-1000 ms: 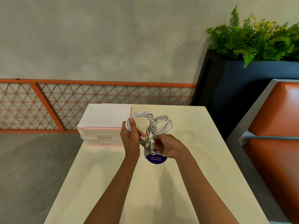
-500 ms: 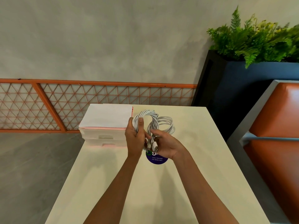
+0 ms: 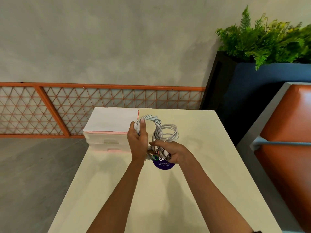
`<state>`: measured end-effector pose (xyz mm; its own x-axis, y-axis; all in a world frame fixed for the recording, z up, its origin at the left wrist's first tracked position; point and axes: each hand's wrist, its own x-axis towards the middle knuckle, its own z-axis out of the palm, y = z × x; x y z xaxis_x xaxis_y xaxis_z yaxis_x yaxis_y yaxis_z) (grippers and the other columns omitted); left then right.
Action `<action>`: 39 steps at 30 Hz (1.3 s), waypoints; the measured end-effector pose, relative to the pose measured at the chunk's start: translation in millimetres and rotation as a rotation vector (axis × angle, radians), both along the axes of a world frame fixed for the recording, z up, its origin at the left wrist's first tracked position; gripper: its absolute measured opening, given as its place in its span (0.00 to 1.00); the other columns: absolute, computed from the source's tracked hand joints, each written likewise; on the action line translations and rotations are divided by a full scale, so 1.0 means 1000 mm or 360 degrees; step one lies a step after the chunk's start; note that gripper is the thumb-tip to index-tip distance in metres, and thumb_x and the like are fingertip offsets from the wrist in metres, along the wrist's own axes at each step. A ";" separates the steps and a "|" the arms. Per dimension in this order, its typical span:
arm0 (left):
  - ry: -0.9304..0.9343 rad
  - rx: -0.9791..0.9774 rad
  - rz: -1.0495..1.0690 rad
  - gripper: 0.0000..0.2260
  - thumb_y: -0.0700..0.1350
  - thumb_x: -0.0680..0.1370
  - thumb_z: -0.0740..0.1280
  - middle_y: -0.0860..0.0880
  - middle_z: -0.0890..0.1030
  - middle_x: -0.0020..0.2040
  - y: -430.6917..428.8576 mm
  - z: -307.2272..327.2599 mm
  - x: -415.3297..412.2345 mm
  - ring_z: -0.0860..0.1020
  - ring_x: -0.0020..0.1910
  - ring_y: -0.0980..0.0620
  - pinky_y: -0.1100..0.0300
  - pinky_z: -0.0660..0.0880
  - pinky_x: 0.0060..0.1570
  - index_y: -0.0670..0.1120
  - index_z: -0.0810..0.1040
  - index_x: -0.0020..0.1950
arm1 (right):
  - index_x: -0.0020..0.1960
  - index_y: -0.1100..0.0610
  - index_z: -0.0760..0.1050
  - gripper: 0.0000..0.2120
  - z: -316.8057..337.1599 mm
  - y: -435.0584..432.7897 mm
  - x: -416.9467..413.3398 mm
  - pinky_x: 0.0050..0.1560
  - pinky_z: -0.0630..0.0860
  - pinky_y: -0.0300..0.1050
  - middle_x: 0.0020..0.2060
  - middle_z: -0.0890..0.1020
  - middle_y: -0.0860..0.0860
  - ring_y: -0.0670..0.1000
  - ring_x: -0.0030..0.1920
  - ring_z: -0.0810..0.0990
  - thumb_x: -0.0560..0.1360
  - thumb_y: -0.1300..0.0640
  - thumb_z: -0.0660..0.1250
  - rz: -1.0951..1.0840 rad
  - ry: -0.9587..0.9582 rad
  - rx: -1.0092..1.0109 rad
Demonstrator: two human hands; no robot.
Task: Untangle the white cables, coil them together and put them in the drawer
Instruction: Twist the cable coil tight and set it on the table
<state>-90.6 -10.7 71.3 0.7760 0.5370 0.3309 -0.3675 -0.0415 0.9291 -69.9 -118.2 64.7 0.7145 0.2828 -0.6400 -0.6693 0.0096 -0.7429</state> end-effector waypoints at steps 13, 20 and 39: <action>-0.0052 0.0302 0.0294 0.12 0.48 0.80 0.62 0.52 0.76 0.32 0.020 -0.007 0.012 0.71 0.29 0.57 0.57 0.71 0.30 0.40 0.74 0.45 | 0.48 0.63 0.75 0.04 0.028 0.002 -0.012 0.22 0.70 0.32 0.30 0.78 0.52 0.43 0.25 0.75 0.78 0.64 0.61 0.0209 0.0097 0.0269; -0.0009 0.0547 0.0369 0.12 0.48 0.80 0.63 0.52 0.75 0.32 0.027 -0.015 0.014 0.72 0.28 0.58 0.64 0.68 0.27 0.38 0.72 0.45 | 0.48 0.61 0.74 0.12 0.047 -0.004 -0.021 0.21 0.56 0.31 0.25 0.65 0.45 0.41 0.22 0.61 0.81 0.57 0.55 0.0504 -0.0156 0.0285; 0.0216 -0.0034 0.0705 0.15 0.47 0.81 0.63 0.44 0.78 0.43 0.062 0.009 0.044 0.75 0.41 0.51 0.71 0.67 0.35 0.34 0.76 0.51 | 0.48 0.59 0.67 0.10 0.064 -0.059 -0.048 0.27 0.53 0.36 0.29 0.58 0.49 0.45 0.28 0.54 0.80 0.52 0.57 0.1344 -0.0701 0.0132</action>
